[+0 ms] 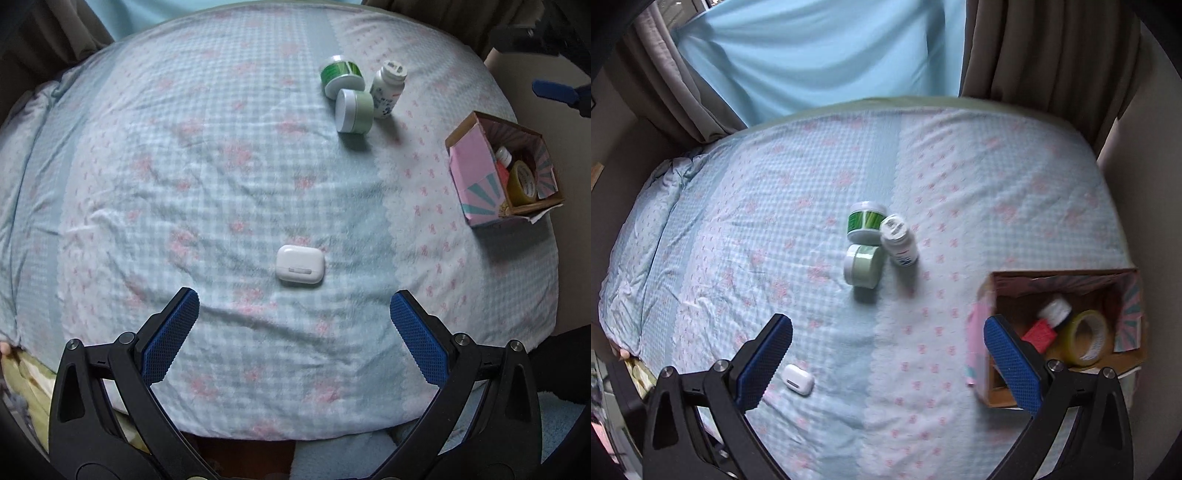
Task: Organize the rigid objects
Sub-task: 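Open both grippers to drop the red box and red lid, then withdraw, then grasp the white earbud case with the left gripper while the right gripper grasps the pale green jar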
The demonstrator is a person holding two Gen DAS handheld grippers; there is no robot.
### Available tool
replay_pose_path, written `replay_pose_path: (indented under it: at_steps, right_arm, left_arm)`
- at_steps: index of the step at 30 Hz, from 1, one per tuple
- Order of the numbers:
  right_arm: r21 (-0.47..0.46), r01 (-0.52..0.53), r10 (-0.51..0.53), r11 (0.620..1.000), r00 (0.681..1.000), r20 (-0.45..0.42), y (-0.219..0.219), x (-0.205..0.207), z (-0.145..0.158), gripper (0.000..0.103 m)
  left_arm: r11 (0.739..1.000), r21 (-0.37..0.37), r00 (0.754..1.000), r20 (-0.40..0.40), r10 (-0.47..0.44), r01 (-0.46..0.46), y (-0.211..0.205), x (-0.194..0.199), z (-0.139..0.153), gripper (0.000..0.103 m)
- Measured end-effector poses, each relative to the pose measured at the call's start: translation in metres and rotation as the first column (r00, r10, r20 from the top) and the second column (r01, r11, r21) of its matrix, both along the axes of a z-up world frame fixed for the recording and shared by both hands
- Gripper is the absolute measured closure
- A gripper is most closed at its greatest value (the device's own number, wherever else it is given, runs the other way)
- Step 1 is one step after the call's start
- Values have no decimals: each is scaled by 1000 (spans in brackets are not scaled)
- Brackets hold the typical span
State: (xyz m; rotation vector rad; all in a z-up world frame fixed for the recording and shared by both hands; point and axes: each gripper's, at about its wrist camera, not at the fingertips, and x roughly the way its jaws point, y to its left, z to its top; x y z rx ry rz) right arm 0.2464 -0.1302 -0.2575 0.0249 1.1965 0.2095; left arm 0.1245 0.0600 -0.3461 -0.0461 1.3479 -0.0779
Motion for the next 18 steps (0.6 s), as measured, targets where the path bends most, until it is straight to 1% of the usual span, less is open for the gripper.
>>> replay_pose_path:
  at_steps: [3, 5, 8, 10, 13, 17, 18]
  right_arm:
    - [3, 14, -14, 1000, 1000, -16, 23, 16, -27, 0]
    - [-2, 16, -17, 1000, 1000, -22, 38, 28, -52, 0]
    - [5, 27, -27, 1000, 999, -40, 52, 41, -81, 0]
    - [6, 40, -40, 999, 997, -63, 59, 50, -105, 0]
    - [1, 50, -50, 999, 994, -95, 66, 61, -132, 0]
    - [-29, 42, -45, 999, 991, -129, 74, 70, -161, 0]
    - [-33, 40, -44, 999, 989, -140, 76, 71, -168, 2]
  left_arm:
    - [1000, 7, 1000, -5, -8, 8, 4, 5, -31, 0]
    - [1000, 9, 1000, 1, -12, 12, 4, 8, -51, 1]
    - [999, 28, 999, 10, -36, 35, -3, 12, -83, 5]
    - [998, 38, 999, 8, -50, 50, -10, 13, -105, 10]
    - [998, 25, 999, 0, -54, 54, -17, 15, -126, 14]
    - [999, 26, 999, -6, -38, 38, -20, 21, -144, 15]
    - [999, 17, 1000, -11, -29, 29, -19, 23, -146, 15]
